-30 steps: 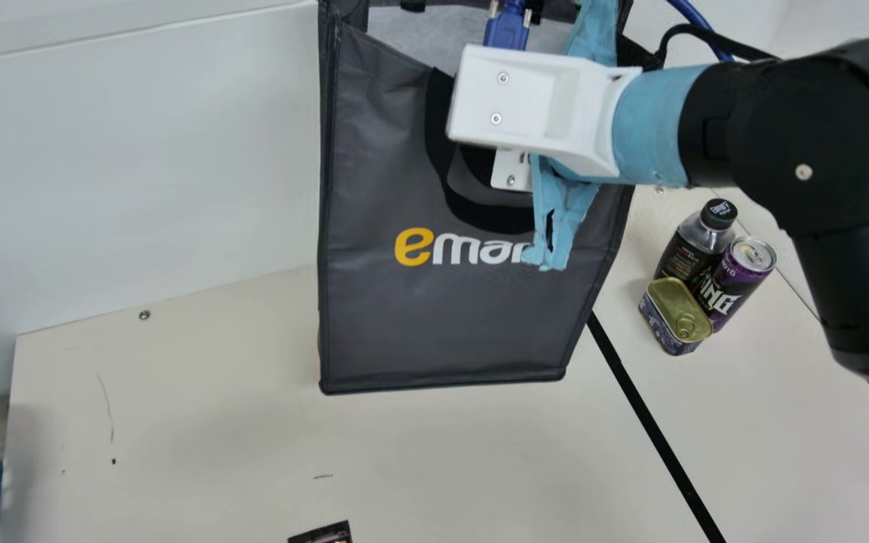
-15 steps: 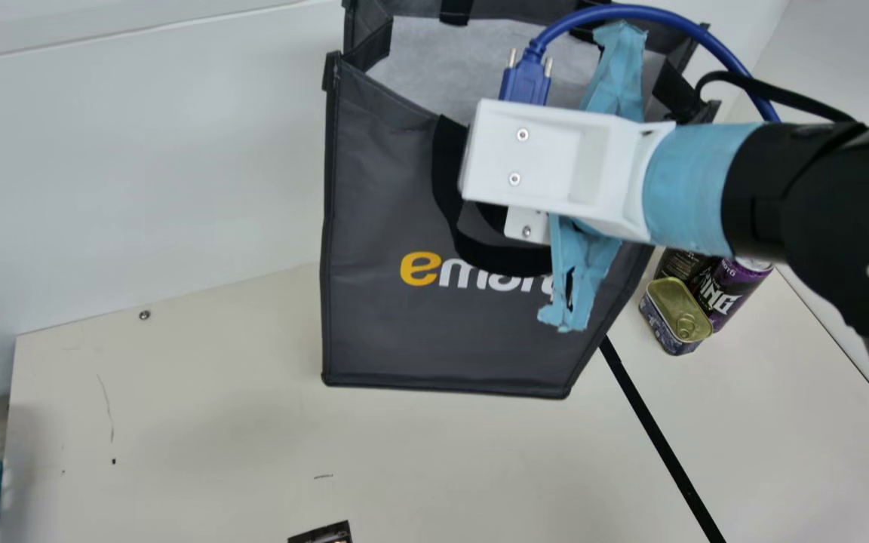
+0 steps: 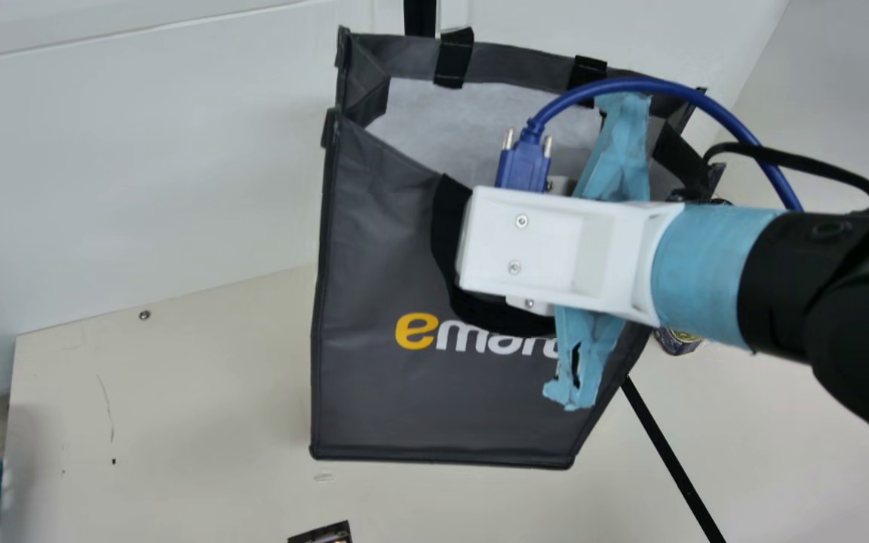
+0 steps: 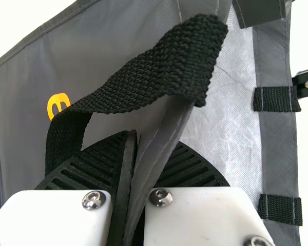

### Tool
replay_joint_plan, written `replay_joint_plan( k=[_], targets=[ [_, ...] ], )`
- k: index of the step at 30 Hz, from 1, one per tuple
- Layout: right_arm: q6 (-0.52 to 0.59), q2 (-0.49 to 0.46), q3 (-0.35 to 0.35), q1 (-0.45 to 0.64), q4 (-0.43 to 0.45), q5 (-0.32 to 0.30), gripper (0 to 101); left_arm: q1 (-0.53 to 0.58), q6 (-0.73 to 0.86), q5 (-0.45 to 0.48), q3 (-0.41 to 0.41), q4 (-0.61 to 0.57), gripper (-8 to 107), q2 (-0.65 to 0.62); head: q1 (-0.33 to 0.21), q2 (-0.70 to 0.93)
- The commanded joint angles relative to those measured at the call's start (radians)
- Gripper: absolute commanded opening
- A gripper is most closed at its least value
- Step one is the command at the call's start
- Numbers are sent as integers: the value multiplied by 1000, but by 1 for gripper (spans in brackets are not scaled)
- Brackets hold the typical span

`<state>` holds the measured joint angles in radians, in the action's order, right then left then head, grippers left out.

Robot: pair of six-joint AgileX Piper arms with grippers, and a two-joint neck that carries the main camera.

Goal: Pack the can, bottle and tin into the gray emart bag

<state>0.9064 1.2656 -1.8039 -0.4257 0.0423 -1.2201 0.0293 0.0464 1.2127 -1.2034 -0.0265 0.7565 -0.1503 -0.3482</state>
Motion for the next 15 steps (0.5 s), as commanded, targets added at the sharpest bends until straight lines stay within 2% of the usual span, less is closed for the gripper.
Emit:
replay_joint_plan(
  k=[1,10,15],
  targets=[
    [-18,-6,14,-19,17,0,0,0,0,0,0,0,90,0,-24,-1],
    [-91,-27,75,-92,67,0,0,0,0,0,0,0,90,0,-24,-1],
    [-129,-40,133,-129,87,20,0,0,0,0,0,0,90,0,-24,-1]
  ],
)
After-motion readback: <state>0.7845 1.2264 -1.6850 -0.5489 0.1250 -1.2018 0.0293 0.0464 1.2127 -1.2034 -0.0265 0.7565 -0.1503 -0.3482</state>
